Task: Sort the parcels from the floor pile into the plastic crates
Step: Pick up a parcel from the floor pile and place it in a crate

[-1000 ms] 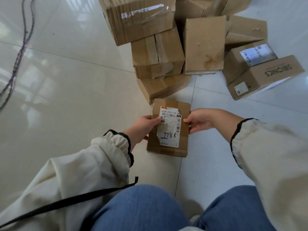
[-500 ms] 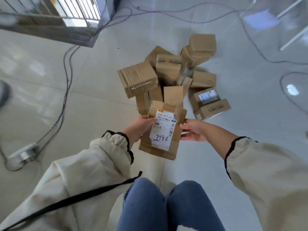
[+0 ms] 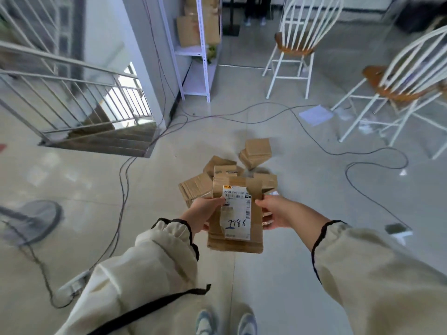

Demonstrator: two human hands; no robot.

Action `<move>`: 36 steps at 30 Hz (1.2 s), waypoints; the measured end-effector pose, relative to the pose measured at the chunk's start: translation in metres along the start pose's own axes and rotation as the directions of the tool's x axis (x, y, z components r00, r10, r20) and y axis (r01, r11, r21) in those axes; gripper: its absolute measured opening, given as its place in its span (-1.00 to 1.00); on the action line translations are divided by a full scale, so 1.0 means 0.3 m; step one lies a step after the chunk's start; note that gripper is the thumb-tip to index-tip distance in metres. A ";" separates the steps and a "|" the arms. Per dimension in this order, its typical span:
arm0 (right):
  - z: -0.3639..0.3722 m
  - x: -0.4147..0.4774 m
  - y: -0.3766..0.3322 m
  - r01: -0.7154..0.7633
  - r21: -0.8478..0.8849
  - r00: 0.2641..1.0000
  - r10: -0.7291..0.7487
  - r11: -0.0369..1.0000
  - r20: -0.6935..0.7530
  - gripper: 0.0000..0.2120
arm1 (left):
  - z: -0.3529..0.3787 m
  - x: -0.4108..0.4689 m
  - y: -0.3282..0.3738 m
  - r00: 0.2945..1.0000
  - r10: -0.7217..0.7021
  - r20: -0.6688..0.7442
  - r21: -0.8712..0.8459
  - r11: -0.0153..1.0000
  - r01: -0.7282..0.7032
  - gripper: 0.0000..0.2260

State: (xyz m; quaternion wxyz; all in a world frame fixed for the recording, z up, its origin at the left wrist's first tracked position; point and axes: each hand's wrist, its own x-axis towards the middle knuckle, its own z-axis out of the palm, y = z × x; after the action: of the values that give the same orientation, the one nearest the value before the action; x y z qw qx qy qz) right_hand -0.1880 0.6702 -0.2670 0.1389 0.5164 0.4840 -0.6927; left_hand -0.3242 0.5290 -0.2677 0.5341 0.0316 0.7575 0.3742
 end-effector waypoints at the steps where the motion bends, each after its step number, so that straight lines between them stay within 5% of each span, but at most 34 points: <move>1: -0.003 -0.028 -0.013 0.018 -0.001 1.000 -0.018 1.000 -0.007 -0.91 | 0.004 -0.018 0.016 1.000 0.014 -0.003 -0.001 1.000 -0.014 -0.77; 15: -0.169 -0.157 -0.035 0.066 0.121 0.993 -0.054 0.990 -0.106 -0.77 | 0.149 -0.098 0.195 0.987 0.155 0.053 0.146 0.976 -0.161 -0.78; 22: -0.337 -0.241 -0.028 0.099 0.255 0.947 -0.012 0.962 -0.320 -0.85 | 0.330 -0.078 0.380 0.950 0.183 0.254 0.283 0.925 -0.254 -0.78; 29: -0.498 -0.462 0.146 0.251 0.475 0.824 0.071 0.843 -0.562 -0.72 | 0.621 -0.142 0.521 0.788 0.204 0.581 0.443 0.733 -0.517 -0.79; 36: -0.424 -0.856 0.584 0.450 0.667 0.649 0.296 0.593 -0.701 -0.85 | 1.031 -0.421 0.340 0.550 -0.048 0.834 0.486 0.535 -0.691 -0.80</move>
State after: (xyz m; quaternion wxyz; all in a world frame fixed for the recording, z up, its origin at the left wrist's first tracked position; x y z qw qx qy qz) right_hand 0.1171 0.6083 -0.1410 -0.3571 0.7346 0.1548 -0.5558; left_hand -0.0486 0.7104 -0.1533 0.6389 0.5742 0.5087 0.0565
